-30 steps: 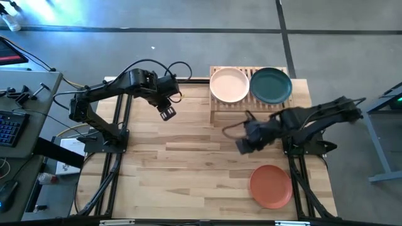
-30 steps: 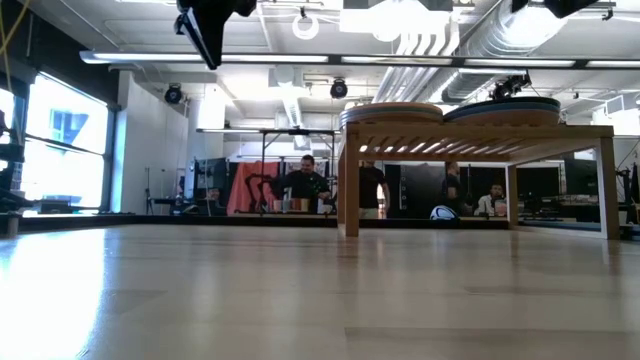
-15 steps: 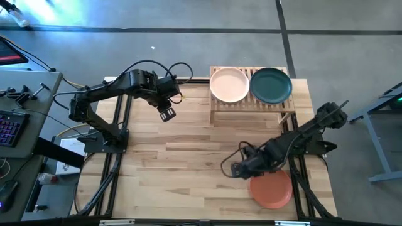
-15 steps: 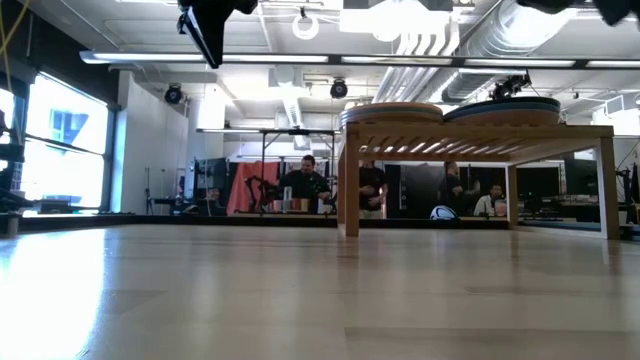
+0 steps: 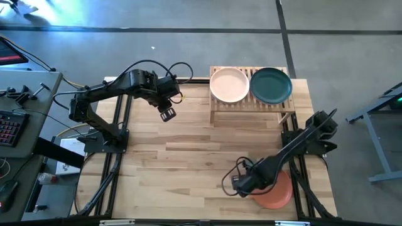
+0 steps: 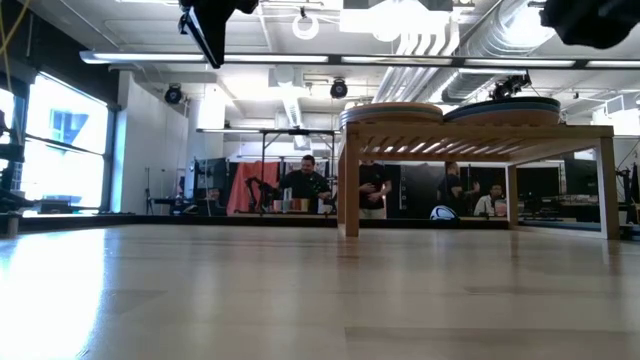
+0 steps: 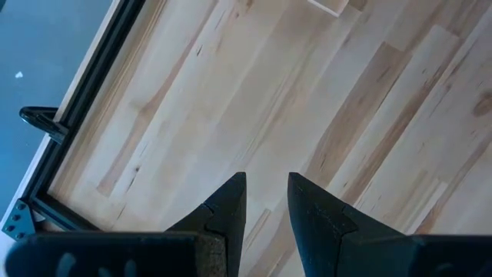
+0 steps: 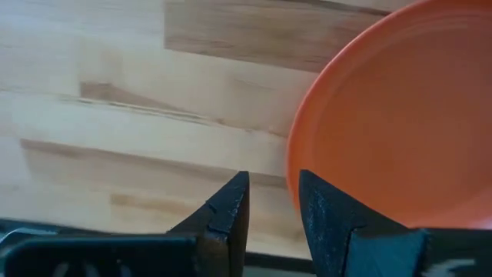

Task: Place and stack plates onto a shelf
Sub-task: Stack the orange plate on top of the green plate on the shelf

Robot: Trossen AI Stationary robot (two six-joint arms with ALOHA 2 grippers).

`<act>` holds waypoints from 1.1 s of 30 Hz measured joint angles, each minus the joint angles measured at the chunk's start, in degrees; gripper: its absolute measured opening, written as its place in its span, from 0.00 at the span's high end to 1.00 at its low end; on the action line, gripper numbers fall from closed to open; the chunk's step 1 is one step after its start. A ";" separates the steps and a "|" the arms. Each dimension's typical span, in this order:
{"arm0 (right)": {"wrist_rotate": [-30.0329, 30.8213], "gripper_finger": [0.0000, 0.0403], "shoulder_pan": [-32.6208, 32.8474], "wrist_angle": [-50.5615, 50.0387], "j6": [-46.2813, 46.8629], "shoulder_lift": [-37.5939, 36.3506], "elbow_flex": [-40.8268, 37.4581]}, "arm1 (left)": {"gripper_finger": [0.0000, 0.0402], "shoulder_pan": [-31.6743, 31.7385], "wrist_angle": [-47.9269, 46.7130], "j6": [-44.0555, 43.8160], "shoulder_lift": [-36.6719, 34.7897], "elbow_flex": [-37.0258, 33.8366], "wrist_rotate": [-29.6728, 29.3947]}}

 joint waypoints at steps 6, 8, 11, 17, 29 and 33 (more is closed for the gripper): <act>-0.32 0.77 0.66 0.33 0.17 3.54 0.00 | 0.78 0.00 0.02 0.00 0.00 0.00 0.00; -0.65 0.77 0.70 0.34 0.15 4.55 0.00 | 0.78 0.00 0.02 -0.02 0.00 0.00 0.00; -0.66 0.77 0.72 0.38 0.09 6.07 0.00 | 0.78 0.00 0.04 -0.21 0.00 0.00 0.00; -1.45 0.77 0.72 0.54 0.03 8.95 0.00 | 0.78 0.00 0.04 -0.41 0.00 0.00 0.00; -5.22 0.77 0.81 1.00 -0.02 14.05 0.00 | 0.78 0.00 0.09 -0.48 -0.01 0.00 0.00; -5.35 0.81 0.95 1.00 -0.04 14.30 0.00 | 0.78 0.00 0.09 -0.48 -0.01 0.00 0.00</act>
